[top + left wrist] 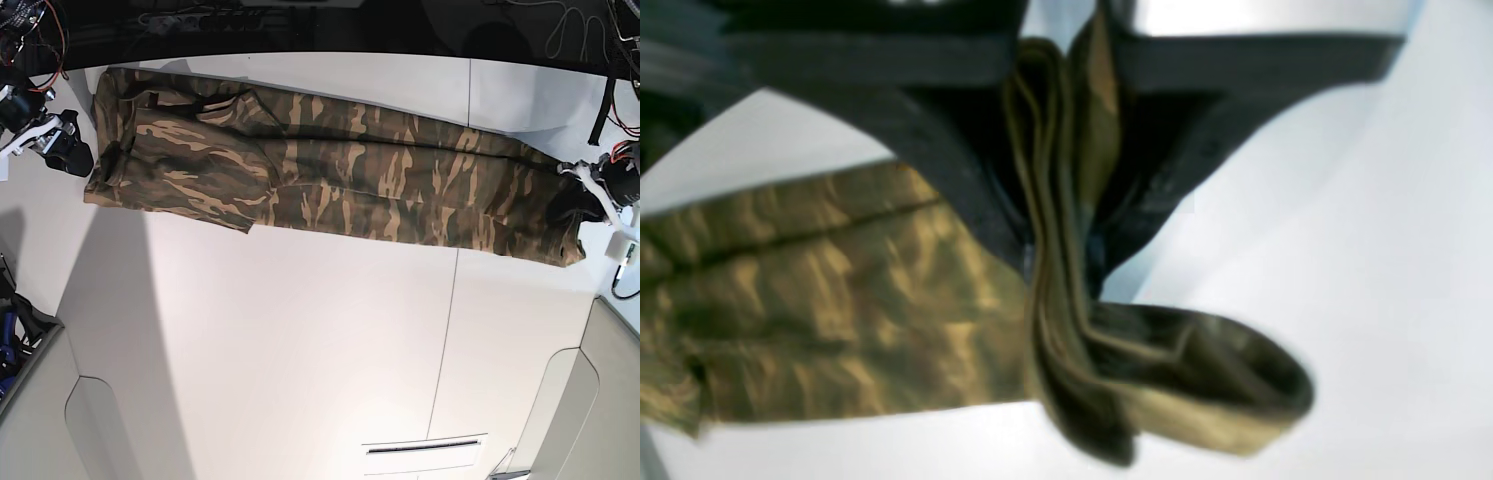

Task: Fold the T-shirt properly
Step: 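Grasp the strip end with the left gripper and lift it, then fold the strip end toward the right gripper and release, then move the right gripper to the strip's other end and grasp it, then fold the grasped end over onto the folded half with the right gripper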

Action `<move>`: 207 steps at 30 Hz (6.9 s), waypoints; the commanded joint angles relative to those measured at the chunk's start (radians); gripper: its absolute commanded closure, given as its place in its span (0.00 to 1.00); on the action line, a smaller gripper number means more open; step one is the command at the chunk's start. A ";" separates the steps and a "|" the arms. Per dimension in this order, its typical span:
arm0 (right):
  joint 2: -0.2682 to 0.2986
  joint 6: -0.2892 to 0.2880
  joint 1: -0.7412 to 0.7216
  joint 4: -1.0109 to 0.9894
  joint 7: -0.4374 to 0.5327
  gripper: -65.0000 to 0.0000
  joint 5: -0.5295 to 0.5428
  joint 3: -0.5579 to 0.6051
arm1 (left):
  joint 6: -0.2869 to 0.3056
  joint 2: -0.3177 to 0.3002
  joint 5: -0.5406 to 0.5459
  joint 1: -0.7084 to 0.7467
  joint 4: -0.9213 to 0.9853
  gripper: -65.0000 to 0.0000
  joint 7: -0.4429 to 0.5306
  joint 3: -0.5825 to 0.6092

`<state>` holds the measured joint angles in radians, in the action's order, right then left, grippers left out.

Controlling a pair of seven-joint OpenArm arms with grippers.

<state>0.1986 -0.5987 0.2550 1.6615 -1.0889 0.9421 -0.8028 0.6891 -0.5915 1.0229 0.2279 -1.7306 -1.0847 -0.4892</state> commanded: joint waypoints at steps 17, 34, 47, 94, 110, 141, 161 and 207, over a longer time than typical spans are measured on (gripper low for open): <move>0.014 -0.007 -0.005 0.018 0.034 0.52 -0.003 -0.007 | 0.009 0.246 -0.138 0.002 -0.290 1.00 0.037 0.400; 0.014 -0.005 0.006 -0.080 0.057 0.34 -0.067 0.005 | -0.001 0.265 -0.234 0.002 -0.172 0.43 0.293 0.705; 0.011 -0.009 0.006 -0.179 0.048 0.34 0.008 0.147 | -0.001 0.264 -0.236 0.002 -0.172 0.43 0.247 0.706; 0.056 -0.030 -0.014 -0.178 -0.104 0.34 0.154 0.153 | 0.009 0.264 -0.167 -0.031 -0.175 0.43 0.190 0.599; 0.003 -0.022 -0.029 -0.178 0.020 1.00 0.059 0.208 | 0.009 0.264 -0.093 -0.031 -0.175 0.44 0.190 0.562; 0.419 -0.016 -0.261 -0.129 -0.087 1.00 0.091 0.149 | 0.009 0.304 -0.022 0.169 -0.135 0.43 0.145 0.303; 0.109 -0.014 -0.207 0.354 -0.106 1.00 0.000 0.460 | 0.009 0.467 -0.179 0.095 0.052 0.43 0.221 0.429; -0.066 0.011 -0.183 0.359 0.130 1.00 -0.344 0.697 | 0.009 0.392 0.046 0.079 -0.040 0.44 0.079 0.429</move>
<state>0.1272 -0.5842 0.0834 2.0068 -0.9817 0.5835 -0.1062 0.6884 -0.1970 1.0443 0.3153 -1.7523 -1.0183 -0.0589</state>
